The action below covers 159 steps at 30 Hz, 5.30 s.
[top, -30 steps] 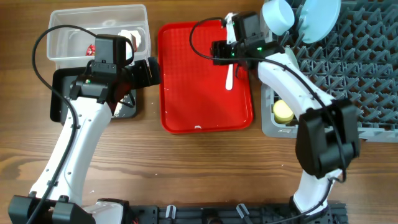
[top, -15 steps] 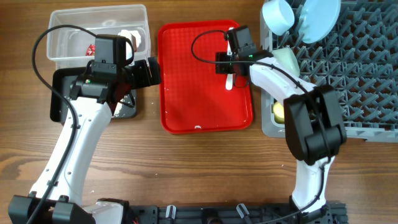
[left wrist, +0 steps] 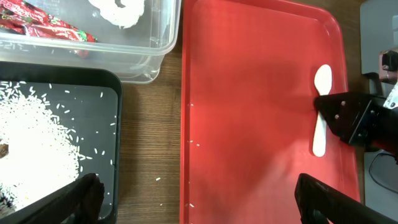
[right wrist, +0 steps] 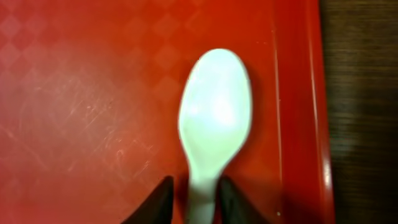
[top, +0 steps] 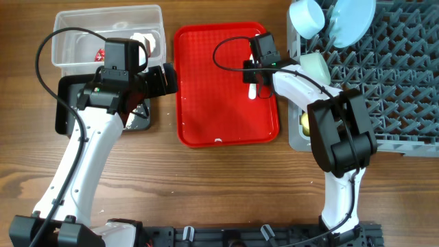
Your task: Sort waste into correct bins and load items into the dishwasher rack
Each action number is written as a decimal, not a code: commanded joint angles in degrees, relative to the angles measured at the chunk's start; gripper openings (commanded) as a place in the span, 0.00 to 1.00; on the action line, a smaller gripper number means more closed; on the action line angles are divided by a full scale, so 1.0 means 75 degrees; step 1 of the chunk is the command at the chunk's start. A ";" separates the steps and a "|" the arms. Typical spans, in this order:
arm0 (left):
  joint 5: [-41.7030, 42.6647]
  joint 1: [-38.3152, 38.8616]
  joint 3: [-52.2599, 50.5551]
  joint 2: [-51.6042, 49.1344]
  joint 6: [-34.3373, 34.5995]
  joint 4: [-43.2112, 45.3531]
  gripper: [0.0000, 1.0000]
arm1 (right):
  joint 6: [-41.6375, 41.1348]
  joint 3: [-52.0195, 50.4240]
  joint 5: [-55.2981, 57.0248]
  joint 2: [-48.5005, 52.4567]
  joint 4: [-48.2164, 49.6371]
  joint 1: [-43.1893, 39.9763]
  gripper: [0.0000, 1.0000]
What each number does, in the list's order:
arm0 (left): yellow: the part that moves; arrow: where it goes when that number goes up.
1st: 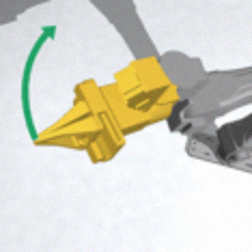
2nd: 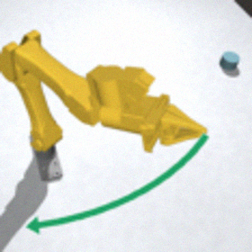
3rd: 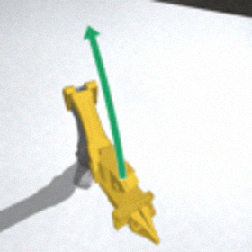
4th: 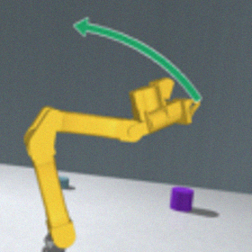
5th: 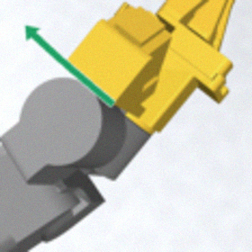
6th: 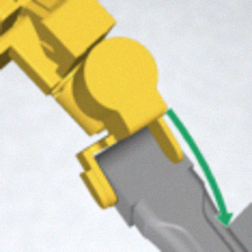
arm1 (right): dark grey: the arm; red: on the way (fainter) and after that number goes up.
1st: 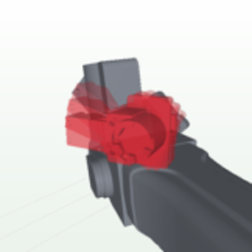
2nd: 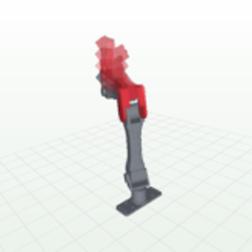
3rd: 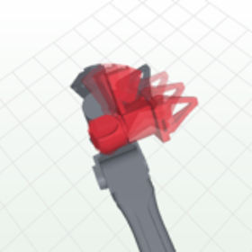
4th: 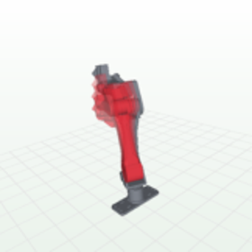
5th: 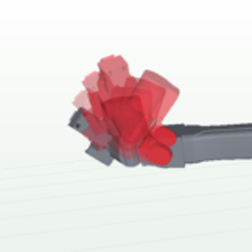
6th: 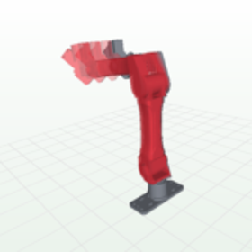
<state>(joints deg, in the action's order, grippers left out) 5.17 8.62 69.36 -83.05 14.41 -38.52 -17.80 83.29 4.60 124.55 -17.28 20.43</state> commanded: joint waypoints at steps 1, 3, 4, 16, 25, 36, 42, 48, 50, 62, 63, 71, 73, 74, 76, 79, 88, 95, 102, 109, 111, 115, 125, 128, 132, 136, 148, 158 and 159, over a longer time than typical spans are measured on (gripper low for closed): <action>-0.0076 0.0015 0.0038 -0.0058 -0.0093 0.0023 1.00 | -0.0029 -0.0067 0.0023 0.0414 -0.0102 -0.0061 0.15; -0.0073 0.0015 0.0038 -0.0058 -0.0093 0.0023 1.00 | -0.0015 -0.0067 0.0090 0.0414 -0.0076 -0.0061 0.15; -0.0073 0.0015 0.0038 -0.0058 -0.0093 0.0023 1.00 | -0.0015 -0.0067 0.0137 0.0414 -0.0073 -0.0064 0.15; -0.0073 0.0015 0.0038 -0.0058 -0.0093 0.0023 1.00 | 0.0784 0.0000 -0.0332 -0.0487 -0.0417 -0.0061 0.15; -0.0076 0.0015 0.0035 -0.0058 -0.0093 0.0023 1.00 | 0.0906 0.0000 -0.0536 -0.2232 -0.0973 -0.0061 0.16; -0.0073 0.0015 0.0038 -0.0058 -0.0093 0.0023 1.00 | 0.0991 -0.0009 -0.0533 -0.2836 -0.0921 -0.0061 0.31; -0.0076 0.0015 0.0038 -0.0058 -0.0093 0.0023 1.00 | 0.1209 -0.0009 -0.0536 -0.1620 -0.0629 -0.0061 0.39; -0.0073 0.0015 0.0038 -0.0058 -0.0093 0.0023 1.00 | 0.1807 -0.0009 -0.0527 -0.0458 -0.0233 -0.0061 0.47; -0.0076 0.0017 0.0038 -0.0058 -0.0093 0.0023 1.00 | 0.1798 -0.0009 -0.0466 -0.0341 -0.0131 -0.0061 0.47; -0.0076 0.0017 0.0038 -0.0058 -0.0093 0.0023 1.00 | 0.1760 -0.0009 -0.0358 0.0329 0.0050 -0.0061 0.46; -0.0073 0.0015 0.0038 -0.0058 -0.0093 0.0023 1.00 | 0.1760 -0.0009 -0.0358 0.0347 0.0047 -0.0061 0.44; -0.0076 0.0015 0.0038 -0.0058 -0.0093 0.0023 1.00 | 0.1600 -0.0009 -0.0361 0.0373 -0.0216 -0.0061 0.21; -0.0073 0.0015 0.0038 -0.0058 -0.0093 0.0023 1.00 | 0.1571 -0.0009 -0.0361 0.0373 -0.0300 -0.0061 0.18; -0.0073 0.0015 0.0038 -0.0058 -0.0093 0.0023 1.00 | 0.1565 -0.0009 -0.0361 0.0364 -0.0306 -0.0061 0.18; -0.0073 0.0015 0.0038 -0.0058 -0.0093 0.0023 1.00 | 0.1550 -0.0006 -0.0364 0.0335 -0.0332 -0.0061 0.17; -0.0076 0.0017 0.0038 -0.0058 -0.0093 0.0023 1.00 | 0.1550 -0.0006 -0.0364 0.0137 -0.0431 -0.0061 0.11; -0.0076 0.0015 0.0038 -0.0058 -0.0093 0.0023 1.00 | 0.1515 -0.0006 -0.0519 -0.0915 -0.0848 -0.0061 0.07; -0.0076 0.0015 0.0035 -0.0058 -0.0093 0.0023 1.00 | 0.1428 -0.0006 -0.0822 -0.1953 -0.0842 -0.0061 0.08; -0.0076 0.0015 0.0038 -0.0058 -0.0093 0.0023 1.00 | 0.1105 -0.0012 -0.0580 -0.1457 -0.0743 -0.0061 0.31; -0.0073 0.0015 0.0035 -0.0058 -0.0093 0.0023 1.00 | 0.0944 -0.0012 -0.0501 -0.0268 -0.0769 -0.0085 0.34; -0.0073 0.0015 0.0038 -0.0058 -0.0093 0.0023 1.00 | 0.0877 -0.0012 -0.0277 -0.0157 -0.0819 -0.0085 0.34; -0.0073 0.0017 0.0035 -0.0058 -0.0093 0.0023 1.00 | 0.0743 -0.0023 -0.0189 -0.0006 -0.0959 -0.0085 0.34; -0.0073 0.0015 0.0038 -0.0058 -0.0093 0.0023 1.00 | 0.0772 -0.0023 -0.0143 0.0755 -0.0772 -0.0085 0.35; -0.0073 0.0015 0.0038 -0.0058 -0.0093 0.0023 1.00 | 0.0772 -0.0020 0.0099 0.0825 -0.0254 -0.0085 0.35; -0.0076 0.0015 0.0038 -0.0058 -0.0093 0.0023 1.00 | 0.0743 -0.0020 0.0431 0.1003 -0.0067 -0.0087 0.35; -0.0073 0.0017 0.0038 -0.0058 -0.0093 0.0023 1.00 | 0.0749 -0.0020 0.0472 0.1227 0.0315 -0.0122 0.39; -0.0073 0.0015 0.0038 -0.0058 -0.0093 0.0023 1.00 | 0.0787 -0.0020 0.0291 0.1652 0.1029 -0.0134 0.33; -0.0073 0.0015 0.0038 -0.0058 -0.0093 0.0023 1.00 | 0.0985 0.0041 -0.0102 0.1635 0.0536 -0.0134 0.23; -0.0073 0.0015 0.0038 -0.0058 -0.0093 0.0023 1.00 | 0.0988 0.0122 -0.0105 0.1620 0.0385 -0.0134 0.23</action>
<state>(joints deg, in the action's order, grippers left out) 5.17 8.62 69.36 -83.05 14.41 -38.52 -10.79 87.29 9.37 130.28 -8.93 19.49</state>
